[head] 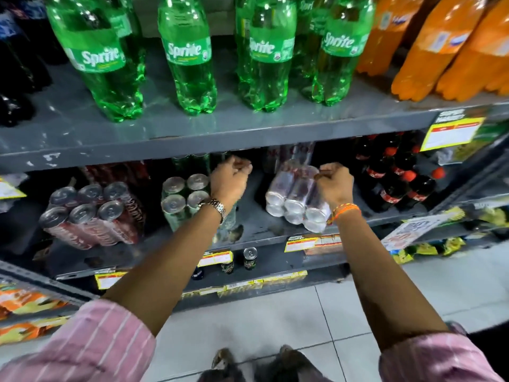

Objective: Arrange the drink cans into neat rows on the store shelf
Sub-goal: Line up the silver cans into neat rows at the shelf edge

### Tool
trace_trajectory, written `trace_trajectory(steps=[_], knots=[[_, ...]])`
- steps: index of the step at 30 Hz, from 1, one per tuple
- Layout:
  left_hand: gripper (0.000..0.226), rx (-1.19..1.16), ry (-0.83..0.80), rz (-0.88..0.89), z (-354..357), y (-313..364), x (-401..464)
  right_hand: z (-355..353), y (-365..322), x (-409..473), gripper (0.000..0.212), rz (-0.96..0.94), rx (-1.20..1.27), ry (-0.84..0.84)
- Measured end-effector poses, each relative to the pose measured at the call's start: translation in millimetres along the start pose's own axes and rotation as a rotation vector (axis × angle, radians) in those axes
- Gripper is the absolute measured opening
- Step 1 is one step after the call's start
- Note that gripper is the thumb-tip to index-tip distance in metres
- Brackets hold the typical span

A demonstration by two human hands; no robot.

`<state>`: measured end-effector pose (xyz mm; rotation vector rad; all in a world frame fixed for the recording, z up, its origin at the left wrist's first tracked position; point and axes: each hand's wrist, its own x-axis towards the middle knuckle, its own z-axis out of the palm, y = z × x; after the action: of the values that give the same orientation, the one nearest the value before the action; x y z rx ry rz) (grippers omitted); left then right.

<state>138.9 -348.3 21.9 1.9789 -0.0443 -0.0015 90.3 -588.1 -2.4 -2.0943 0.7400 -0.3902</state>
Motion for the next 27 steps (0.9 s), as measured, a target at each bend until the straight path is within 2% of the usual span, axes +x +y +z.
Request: trace_trajectory(steps=[2, 4, 6, 10, 15, 17, 23, 27], knots=[[0.029, 0.02, -0.188, -0.058, 26.2, 5.9, 5.6, -2.9, 10.8, 7.0, 0.037, 0.049, -0.093, 0.009], [0.039, 0.131, -0.304, -0.099, 49.3, 6.4, 10.5, -4.5, 19.3, 13.7, 0.062, 0.153, -0.199, 0.012], [0.038, 0.202, -0.371, -0.144, 71.2, 8.4, 13.4, -8.4, 29.7, 22.7, 0.071, 0.276, -0.193, -0.041], [0.034, 0.282, -0.397, -0.19, 104.5, 15.4, 14.1, -11.1, 40.5, 25.6, 0.072, 0.362, -0.058, -0.201], [0.032, 0.275, -0.335, -0.266, 118.2, 10.1, 17.7, -7.0, 50.7, 33.6, 0.082, 0.459, 0.187, -0.229], [0.04, 0.228, -0.329, -0.344, 117.4, 6.7, 22.9, -7.9, 55.2, 43.0, 0.091, 0.463, 0.214, -0.283], [0.045, 0.1, -0.26, -0.448, 117.5, 9.7, 19.0, -22.3, 47.0, 60.4, 0.057, 0.368, 0.182, -0.389], [0.023, 0.01, -0.207, -0.416, 114.3, 10.9, 14.2, -24.3, 41.1, 74.6, 0.043, 0.221, 0.119, -0.418]])
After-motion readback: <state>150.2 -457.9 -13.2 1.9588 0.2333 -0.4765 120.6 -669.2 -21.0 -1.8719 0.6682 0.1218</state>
